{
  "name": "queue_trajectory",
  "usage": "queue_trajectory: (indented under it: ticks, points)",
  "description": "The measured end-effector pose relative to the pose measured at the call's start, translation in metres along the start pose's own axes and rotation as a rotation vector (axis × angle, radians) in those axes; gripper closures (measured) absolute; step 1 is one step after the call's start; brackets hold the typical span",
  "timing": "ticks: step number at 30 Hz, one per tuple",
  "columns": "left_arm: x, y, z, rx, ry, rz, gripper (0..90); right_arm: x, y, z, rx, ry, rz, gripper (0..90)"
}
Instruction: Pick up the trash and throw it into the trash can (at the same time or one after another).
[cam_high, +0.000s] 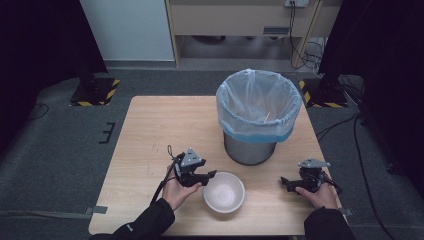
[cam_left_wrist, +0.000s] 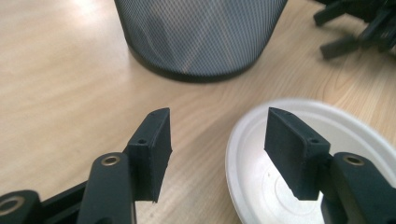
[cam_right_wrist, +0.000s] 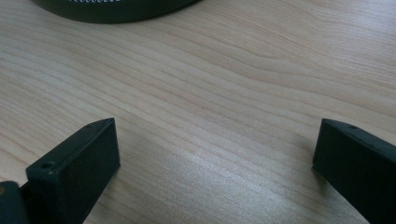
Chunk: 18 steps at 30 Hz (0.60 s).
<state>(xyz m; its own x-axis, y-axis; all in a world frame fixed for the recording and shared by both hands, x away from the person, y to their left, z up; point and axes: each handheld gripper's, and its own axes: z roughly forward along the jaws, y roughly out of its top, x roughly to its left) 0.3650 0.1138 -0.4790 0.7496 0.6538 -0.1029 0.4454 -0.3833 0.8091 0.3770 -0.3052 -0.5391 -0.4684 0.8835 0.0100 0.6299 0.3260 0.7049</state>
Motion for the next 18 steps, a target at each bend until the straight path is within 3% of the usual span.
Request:
queue_trajectory:
  ticks: [10,18]
  points:
    - [-0.003,-0.011,0.024,0.082,-0.036,-0.005,45.5,0.0,0.0,0.0,-0.001,0.006,-0.007,0.7]
    - [-0.004,-0.017,0.036,0.143,-0.073,-0.022,59.2,0.0,0.0,0.0,-0.001,0.006,-0.007,0.7]
